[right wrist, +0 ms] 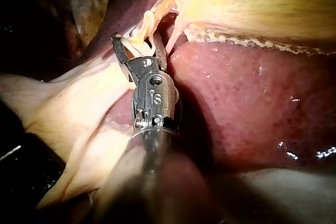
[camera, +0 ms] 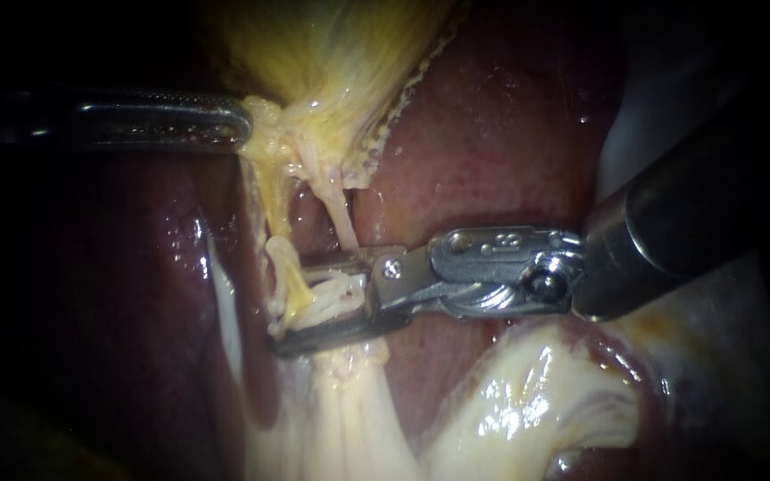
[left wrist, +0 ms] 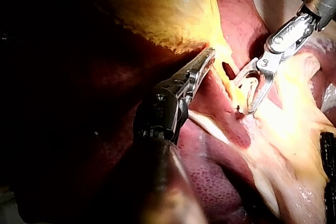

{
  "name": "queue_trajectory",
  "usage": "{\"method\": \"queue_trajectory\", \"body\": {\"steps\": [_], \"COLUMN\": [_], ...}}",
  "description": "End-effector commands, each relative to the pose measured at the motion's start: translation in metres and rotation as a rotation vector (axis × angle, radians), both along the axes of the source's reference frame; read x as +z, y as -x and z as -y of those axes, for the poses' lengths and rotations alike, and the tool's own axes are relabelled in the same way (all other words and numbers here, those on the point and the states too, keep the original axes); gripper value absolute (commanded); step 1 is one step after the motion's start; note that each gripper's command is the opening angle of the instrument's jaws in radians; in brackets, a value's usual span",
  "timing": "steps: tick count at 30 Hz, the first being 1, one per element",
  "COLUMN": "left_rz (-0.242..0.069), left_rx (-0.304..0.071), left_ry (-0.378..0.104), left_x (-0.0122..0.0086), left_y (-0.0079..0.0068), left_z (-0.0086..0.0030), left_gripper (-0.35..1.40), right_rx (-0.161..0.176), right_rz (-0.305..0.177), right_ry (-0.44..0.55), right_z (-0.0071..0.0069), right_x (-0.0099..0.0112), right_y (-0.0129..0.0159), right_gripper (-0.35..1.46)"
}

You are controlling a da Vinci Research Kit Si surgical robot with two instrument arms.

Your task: Clipping third clip left tube

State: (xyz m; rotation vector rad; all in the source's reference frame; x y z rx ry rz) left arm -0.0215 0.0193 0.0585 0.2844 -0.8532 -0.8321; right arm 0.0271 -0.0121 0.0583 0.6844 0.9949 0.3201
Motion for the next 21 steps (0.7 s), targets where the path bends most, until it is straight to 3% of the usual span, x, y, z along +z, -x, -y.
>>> {"method": "queue_trajectory", "body": {"steps": [1, 6, 10, 21], "left_rz": [0.0, 0.004, 0.006, 0.006], "left_rx": [0.001, 0.004, 0.006, 0.006], "left_ry": [0.0, -0.003, -0.003, -0.003], "left_x": [0.0, 0.0, 0.0001, 0.0001], "left_y": [0.0, 0.0, 0.0, 0.0], "left_z": [0.0, 0.0001, 0.0001, 0.0002], "left_gripper": [-0.35, -0.35, -0.35, -0.35], "right_rx": [-0.001, 0.0, 0.009, 0.077], "right_rz": [-0.001, -0.002, -0.014, -0.036], "right_ry": [0.003, 0.005, 0.006, 0.014], "right_z": [0.0, -0.0005, -0.0018, -0.0054], "right_x": [0.0, -0.0002, -0.0004, -0.0012], "right_y": [0.0, 0.0, -0.0004, -0.0018], "right_gripper": [0.47, 0.47, 0.47, 0.47]}}
